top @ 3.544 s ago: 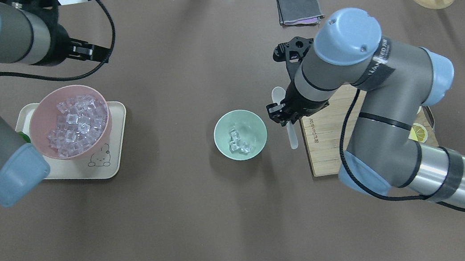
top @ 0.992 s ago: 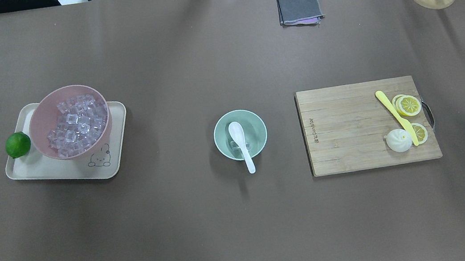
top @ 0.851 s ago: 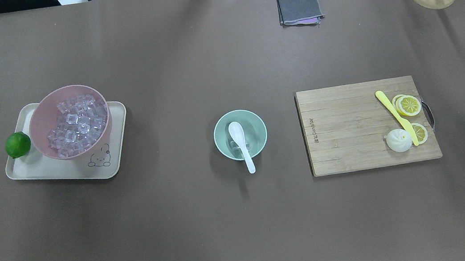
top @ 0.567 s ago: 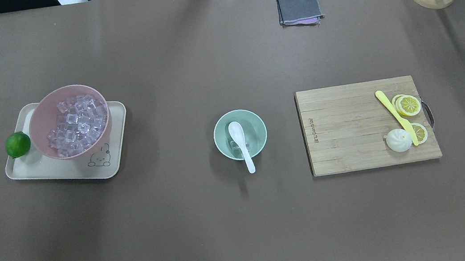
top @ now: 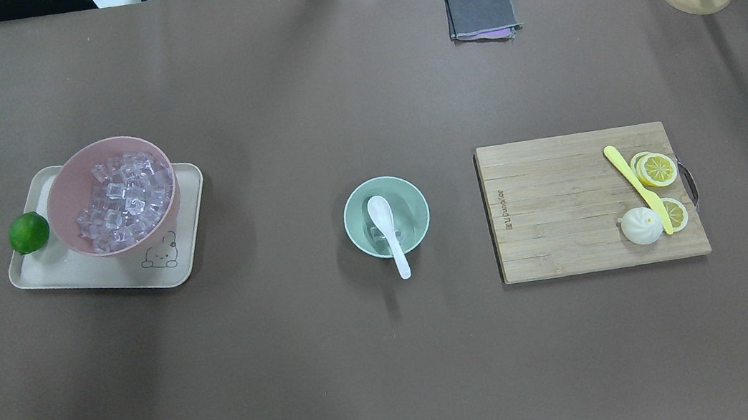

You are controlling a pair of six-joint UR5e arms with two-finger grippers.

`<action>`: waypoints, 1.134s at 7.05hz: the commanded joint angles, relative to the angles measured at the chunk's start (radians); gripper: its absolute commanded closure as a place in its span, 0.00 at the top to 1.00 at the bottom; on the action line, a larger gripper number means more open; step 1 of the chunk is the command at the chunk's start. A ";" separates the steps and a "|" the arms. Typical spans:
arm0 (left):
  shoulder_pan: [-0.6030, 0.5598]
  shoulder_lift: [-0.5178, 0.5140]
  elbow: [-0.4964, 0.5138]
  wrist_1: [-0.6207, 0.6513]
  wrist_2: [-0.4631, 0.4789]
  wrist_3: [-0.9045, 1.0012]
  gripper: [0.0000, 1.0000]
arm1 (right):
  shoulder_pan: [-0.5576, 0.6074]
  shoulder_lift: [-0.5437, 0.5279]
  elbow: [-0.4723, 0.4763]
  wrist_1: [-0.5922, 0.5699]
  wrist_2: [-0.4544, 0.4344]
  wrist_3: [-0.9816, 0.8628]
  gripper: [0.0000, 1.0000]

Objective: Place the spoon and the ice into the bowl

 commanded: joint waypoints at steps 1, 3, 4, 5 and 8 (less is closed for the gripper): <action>-0.011 -0.003 -0.006 0.011 0.004 -0.007 0.98 | 0.001 0.010 0.002 -0.003 -0.001 0.001 1.00; -0.005 -0.011 -0.018 0.026 0.008 -0.007 0.98 | 0.001 -0.008 0.025 -0.027 0.049 0.003 1.00; -0.005 -0.009 -0.019 0.026 0.053 -0.007 0.98 | 0.001 -0.002 0.055 -0.093 0.062 0.003 1.00; -0.010 0.000 -0.034 0.025 0.087 -0.007 0.98 | -0.002 0.004 0.092 -0.156 0.059 0.003 1.00; -0.017 0.011 -0.037 0.023 0.087 -0.004 0.98 | -0.002 -0.016 0.121 -0.162 0.057 0.003 1.00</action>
